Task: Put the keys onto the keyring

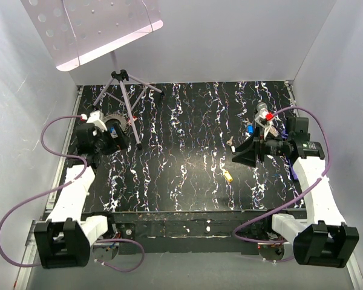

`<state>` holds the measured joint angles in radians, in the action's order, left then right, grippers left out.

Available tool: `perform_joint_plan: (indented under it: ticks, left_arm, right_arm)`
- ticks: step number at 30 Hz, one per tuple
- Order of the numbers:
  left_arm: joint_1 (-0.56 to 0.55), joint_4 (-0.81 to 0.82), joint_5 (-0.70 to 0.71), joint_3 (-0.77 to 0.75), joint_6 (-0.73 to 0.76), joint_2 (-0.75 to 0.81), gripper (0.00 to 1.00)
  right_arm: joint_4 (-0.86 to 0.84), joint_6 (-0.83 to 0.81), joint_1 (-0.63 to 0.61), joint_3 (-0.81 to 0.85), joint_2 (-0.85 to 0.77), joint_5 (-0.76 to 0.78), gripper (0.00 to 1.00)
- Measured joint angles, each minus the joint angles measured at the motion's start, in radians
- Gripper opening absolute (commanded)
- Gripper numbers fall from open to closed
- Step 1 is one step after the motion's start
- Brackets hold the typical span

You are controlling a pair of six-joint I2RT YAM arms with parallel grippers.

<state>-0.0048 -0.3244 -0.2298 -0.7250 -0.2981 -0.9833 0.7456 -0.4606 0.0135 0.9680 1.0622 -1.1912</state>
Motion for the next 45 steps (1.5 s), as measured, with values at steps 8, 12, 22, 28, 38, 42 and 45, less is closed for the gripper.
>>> perform_joint_plan:
  ticks: [8, 12, 22, 28, 38, 42, 45]
  left_arm:
    - [0.155, 0.088, -0.051, -0.086, -0.077, -0.308, 0.90]
    - [0.214, 0.105, -0.050, -0.193, -0.094, -0.462, 0.79]
    - [0.279, 0.114, -0.010, -0.371, -0.124, -0.740, 0.45]
    - [0.278, 0.104, 0.032, -0.443, -0.112, -0.837, 0.34]
    - [0.278, 0.042, 0.058, -0.512, -0.026, -0.895, 0.29]
    - [0.277, 0.032, 0.060, -0.514, -0.007, -0.895, 0.27]
    - [0.277, 0.032, 0.067, -0.514, 0.008, -0.895, 0.27]
  right_arm:
    - [-0.093, 0.088, 0.050, -0.048, -0.115, -0.037, 0.68]
    - [-0.108, 0.104, 0.051, -0.048, -0.118, -0.042, 0.68]
    - [-0.119, 0.118, 0.051, -0.048, -0.119, -0.042, 0.68]
    - [-0.119, 0.118, 0.051, -0.048, -0.108, -0.041, 0.68]
    - [-0.120, 0.117, 0.052, -0.048, -0.086, -0.039, 0.68]
    - [-0.120, 0.118, 0.052, -0.048, -0.085, -0.039, 0.68]
    - [-0.120, 0.118, 0.052, -0.048, -0.085, -0.039, 0.68]
